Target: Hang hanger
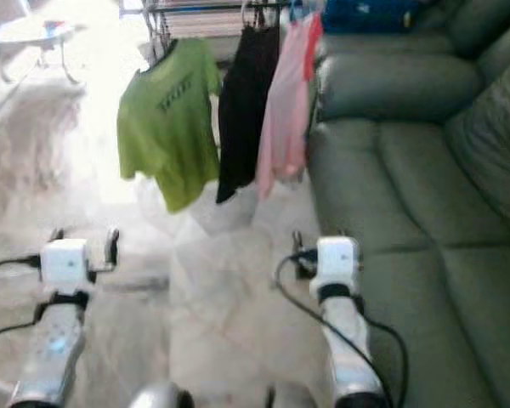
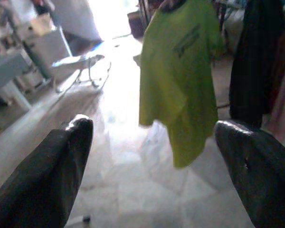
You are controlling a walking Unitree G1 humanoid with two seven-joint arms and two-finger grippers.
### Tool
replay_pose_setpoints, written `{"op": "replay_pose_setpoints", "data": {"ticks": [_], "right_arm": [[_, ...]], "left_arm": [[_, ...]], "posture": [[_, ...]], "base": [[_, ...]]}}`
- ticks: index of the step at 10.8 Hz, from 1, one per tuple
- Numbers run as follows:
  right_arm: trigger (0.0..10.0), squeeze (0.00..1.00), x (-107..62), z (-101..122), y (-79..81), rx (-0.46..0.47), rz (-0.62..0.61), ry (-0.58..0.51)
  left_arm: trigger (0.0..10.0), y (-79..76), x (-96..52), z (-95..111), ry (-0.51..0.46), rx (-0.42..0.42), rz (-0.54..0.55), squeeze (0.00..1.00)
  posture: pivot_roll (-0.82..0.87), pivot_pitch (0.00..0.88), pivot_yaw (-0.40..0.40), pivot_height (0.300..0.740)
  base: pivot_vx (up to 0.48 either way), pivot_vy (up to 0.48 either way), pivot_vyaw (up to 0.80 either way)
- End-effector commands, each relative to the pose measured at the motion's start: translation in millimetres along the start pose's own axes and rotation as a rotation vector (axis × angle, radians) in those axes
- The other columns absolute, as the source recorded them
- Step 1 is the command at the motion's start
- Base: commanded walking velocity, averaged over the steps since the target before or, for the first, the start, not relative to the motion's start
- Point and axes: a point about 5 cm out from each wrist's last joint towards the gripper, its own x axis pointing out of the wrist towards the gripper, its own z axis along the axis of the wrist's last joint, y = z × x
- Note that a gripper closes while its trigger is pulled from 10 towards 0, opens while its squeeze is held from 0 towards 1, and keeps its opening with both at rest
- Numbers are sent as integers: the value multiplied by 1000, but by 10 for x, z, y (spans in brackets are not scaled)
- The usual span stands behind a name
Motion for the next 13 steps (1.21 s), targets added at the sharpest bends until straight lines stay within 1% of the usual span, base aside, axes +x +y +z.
{"op": "replay_pose_setpoints", "data": {"ticks": [1,2,3,4,5,7,11,13], "right_arm": [[10000,0,-37,-26,-131,-15,-34,7],[10000,0,-41,-27,-138,-12,-36,5],[10000,0,-55,-25,-105,-31,2,-4],[10000,0,-72,-19,-45,1,37,-10],[10000,0,-75,-4,2,0,58,-21],[10000,0,-50,-6,-10,6,50,-21],[10000,0,10,18,-63,-1,26,-27],[10000,0,33,-1,-93,39,-3,-5]], "left_arm": [[10000,-85,-10,35,4,-14,-29,0],[10000,-70,-24,44,3,-3,-28,0],[10000,-52,-31,53,3,4,-17,0],[10000,-46,-30,56,6,8,-9,0],[10000,-31,-19,73,2,14,-1,0],[10000,-20,4,94,4,22,10,0],[10000,-50,3,83,23,9,15,0],[10000,-80,-7,109,7,6,-10,0]], "posture": [[9,110,11,740],[10,113,13,740],[11,114,15,740],[10,110,17,740],[9,107,18,740],[11,98,20,740],[14,90,8,740],[13,97,5,740]], "base": [[405,255,0],[405,259,0],[401,259,0],[405,255,800],[401,262,800],[392,276,794],[387,283,0],[368,309,0]]}}
